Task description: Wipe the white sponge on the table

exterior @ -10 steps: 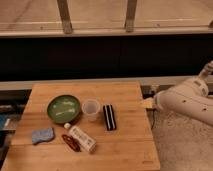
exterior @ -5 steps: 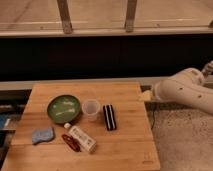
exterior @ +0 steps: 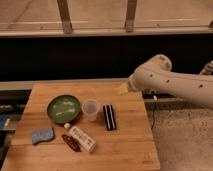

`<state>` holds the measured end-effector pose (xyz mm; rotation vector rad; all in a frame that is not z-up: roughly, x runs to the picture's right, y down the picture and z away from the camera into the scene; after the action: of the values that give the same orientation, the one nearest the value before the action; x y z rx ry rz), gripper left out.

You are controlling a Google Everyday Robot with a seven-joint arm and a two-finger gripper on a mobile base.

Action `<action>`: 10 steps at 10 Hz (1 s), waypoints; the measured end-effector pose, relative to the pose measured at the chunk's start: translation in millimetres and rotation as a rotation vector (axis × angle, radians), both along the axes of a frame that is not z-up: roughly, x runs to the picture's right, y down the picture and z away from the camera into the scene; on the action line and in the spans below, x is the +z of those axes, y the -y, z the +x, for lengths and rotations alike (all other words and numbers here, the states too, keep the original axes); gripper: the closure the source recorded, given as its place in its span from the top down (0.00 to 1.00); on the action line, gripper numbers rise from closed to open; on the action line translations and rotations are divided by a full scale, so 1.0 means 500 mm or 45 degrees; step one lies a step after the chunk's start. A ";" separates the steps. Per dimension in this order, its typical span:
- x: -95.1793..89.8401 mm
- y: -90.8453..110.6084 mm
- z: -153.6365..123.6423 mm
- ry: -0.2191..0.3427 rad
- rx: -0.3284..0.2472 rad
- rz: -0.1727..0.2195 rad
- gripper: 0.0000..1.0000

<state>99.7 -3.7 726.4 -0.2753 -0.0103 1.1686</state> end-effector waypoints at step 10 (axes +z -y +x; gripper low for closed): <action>-0.061 -0.054 -0.315 0.282 -0.290 0.017 0.80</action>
<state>-57.7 23.5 696.2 -0.3832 -0.1769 0.9072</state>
